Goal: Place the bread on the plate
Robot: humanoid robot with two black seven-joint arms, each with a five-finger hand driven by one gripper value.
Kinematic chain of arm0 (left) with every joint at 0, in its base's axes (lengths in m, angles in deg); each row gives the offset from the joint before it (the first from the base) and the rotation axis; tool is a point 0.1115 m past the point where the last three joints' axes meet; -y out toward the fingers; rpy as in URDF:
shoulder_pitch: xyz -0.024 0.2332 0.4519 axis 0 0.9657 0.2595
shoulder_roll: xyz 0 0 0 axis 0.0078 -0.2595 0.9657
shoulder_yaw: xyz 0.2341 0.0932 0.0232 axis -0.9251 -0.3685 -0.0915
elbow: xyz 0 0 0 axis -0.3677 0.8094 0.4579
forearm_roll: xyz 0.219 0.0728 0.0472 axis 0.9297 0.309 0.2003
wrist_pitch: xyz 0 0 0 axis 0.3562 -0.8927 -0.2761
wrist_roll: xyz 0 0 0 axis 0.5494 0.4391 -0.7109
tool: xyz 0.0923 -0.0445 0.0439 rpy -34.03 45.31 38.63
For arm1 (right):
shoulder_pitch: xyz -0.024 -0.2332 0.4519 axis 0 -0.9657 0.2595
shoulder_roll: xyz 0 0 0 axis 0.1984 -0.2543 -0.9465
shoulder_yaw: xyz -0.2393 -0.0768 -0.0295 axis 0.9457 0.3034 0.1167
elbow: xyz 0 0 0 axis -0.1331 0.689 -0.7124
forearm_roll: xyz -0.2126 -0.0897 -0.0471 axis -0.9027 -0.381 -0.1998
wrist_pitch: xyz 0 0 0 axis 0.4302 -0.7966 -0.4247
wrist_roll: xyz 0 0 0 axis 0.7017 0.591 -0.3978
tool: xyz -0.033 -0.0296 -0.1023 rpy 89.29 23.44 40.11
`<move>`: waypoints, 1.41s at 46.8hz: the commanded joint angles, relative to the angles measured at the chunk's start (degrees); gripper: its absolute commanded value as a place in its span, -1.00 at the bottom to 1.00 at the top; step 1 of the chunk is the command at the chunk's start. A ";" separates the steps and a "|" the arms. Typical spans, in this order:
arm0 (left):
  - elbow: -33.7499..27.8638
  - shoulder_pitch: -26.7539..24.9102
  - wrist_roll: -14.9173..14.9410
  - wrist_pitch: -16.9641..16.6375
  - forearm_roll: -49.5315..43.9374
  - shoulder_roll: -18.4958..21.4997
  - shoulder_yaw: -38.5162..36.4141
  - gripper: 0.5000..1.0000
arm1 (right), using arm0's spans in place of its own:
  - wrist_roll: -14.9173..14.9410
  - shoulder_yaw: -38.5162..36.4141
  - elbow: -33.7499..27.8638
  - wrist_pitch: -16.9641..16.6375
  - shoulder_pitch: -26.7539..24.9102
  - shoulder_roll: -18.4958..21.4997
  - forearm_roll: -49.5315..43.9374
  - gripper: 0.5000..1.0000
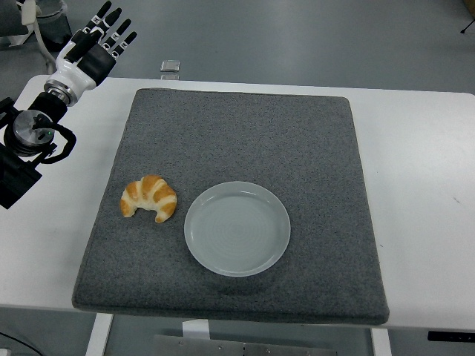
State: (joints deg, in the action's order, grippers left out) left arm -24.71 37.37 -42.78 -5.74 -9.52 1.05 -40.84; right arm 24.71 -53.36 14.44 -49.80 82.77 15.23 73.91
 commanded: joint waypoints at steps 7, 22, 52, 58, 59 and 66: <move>-4.03 -0.55 0.08 -2.29 13.61 3.70 -0.13 0.99 | -0.03 0.00 0.00 0.02 0.00 0.00 0.00 0.72; -8.24 -3.62 -2.30 0.61 28.40 8.01 -0.13 0.99 | -0.03 0.00 0.00 0.02 0.00 0.00 0.00 0.72; -43.75 -5.56 -1.94 -2.65 50.01 31.48 -22.97 0.98 | -0.03 0.00 0.00 0.02 0.00 0.00 0.00 0.72; -47.01 -5.56 -1.94 -2.38 58.45 34.47 -25.70 0.98 | -0.03 0.00 0.00 0.02 0.00 0.00 0.00 0.72; -47.27 -5.47 -1.94 -2.38 59.77 34.73 -25.88 0.98 | -0.03 0.00 0.00 0.02 0.00 0.00 0.00 0.73; -48.68 -5.38 -1.94 -2.65 67.68 36.05 -26.05 0.98 | -0.03 0.00 0.00 0.02 0.00 0.00 0.00 0.72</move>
State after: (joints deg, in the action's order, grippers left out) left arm -73.06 31.98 -44.73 -8.20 55.47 36.83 -66.89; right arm 24.70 -53.36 14.44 -49.80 82.78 15.23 73.91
